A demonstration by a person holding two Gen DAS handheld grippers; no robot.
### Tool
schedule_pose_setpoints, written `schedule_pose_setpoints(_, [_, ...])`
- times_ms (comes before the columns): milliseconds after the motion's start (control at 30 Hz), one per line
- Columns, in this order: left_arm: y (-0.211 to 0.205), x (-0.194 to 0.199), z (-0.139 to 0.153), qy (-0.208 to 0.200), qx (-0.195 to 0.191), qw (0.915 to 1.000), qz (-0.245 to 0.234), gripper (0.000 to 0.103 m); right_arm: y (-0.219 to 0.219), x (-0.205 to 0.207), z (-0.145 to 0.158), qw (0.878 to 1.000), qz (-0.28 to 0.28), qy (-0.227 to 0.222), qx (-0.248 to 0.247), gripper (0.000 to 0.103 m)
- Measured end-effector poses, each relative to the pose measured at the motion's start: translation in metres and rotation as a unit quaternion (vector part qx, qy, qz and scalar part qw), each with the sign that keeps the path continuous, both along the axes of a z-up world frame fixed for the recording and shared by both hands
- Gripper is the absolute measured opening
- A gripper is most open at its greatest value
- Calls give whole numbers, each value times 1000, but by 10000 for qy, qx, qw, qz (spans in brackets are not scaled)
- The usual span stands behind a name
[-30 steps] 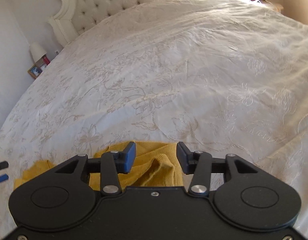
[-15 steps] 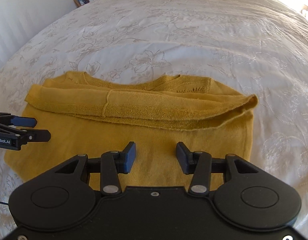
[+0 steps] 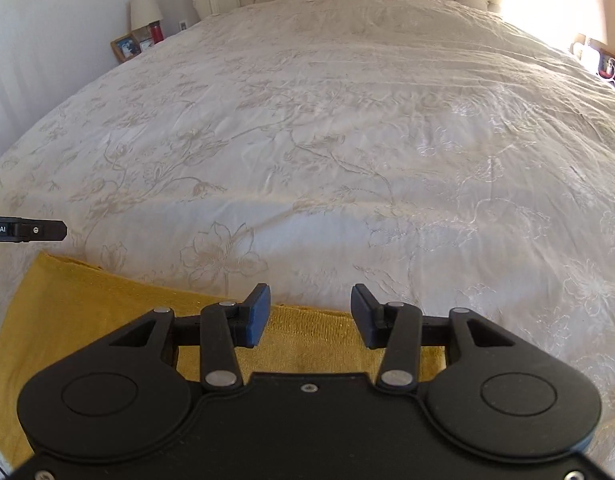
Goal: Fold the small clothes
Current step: 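Press the folded sweater flat with both open tools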
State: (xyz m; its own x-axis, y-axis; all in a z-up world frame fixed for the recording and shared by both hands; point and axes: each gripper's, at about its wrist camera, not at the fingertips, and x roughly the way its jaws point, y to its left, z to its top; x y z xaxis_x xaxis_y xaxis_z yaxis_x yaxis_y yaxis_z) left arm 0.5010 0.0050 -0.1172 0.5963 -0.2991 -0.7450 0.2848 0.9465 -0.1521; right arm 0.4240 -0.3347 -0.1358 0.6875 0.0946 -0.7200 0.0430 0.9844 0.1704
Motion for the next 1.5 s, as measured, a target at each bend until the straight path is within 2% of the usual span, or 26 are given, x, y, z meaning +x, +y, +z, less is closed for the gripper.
schedule_pose_setpoints(67, [4,-11,-1,150,-7,9999,-81,82,-2,-17,-2,9999,-26,68,112,56])
schedule_pose_setpoints(167, [9,-41,-11,384,149,9987,-283,82,2,-47,-11,9992,13,401,41,57])
schedule_pose_setpoints(267, [11,-86,-26,683,413,9942,-718,82,13,-84,-22,9970,171,747,-65,57])
schedule_pose_setpoints(333, [13,-120,-37,844,688,9874,-1149,82,23,-110,-32,9936,373,1027,-268,57])
schedule_pose_setpoints(433, [19,-165,-53,1044,1256,9709,-1752,83,27,-150,-43,9894,477,1263,-534,58])
schedule_pose_setpoints(533, [36,-187,-57,1065,1344,9671,-1880,83,13,-170,-42,9887,85,1456,-352,61])
schedule_pose_setpoints(600, [45,-187,-58,1305,1421,9658,-1735,84,4,-176,-36,9885,-204,1474,-254,61])
schedule_pose_setpoints(700, [60,-181,-51,1394,1114,9757,-1274,84,0,-180,-22,9913,-464,1224,-149,61])
schedule_pose_setpoints(800, [68,-180,-33,1242,672,9868,-791,84,7,-179,-4,9949,-516,867,-66,62])
schedule_pose_setpoints(933, [58,-180,-14,1041,260,9931,-470,85,31,-163,4,9977,-206,627,125,62])
schedule_pose_setpoints(1067, [44,-188,-5,989,99,9940,-463,85,77,-145,5,9960,697,481,285,63])
schedule_pose_setpoints(1133, [44,-200,-3,994,33,9942,-409,85,97,-137,0,9931,996,564,255,67])
schedule_pose_setpoints(1167, [45,-205,-3,1018,8,9941,-383,85,104,-132,-9,9915,1035,732,305,71])
schedule_pose_setpoints(1267, [52,-219,-7,1173,56,9926,-315,85,121,-131,-41,9822,1089,1435,528,73])
schedule_pose_setpoints(1300, [54,-223,-9,1215,96,9921,-304,85,127,-138,-46,9794,1217,1516,552,74])
schedule_pose_setpoints(1400, [59,-226,-10,1291,166,9911,-277,85,141,-158,-47,9718,1668,1582,526,75])
schedule_pose_setpoints(1500, [59,-222,-10,1280,183,9914,-216,85,145,-176,-39,9733,1791,1397,318,75])
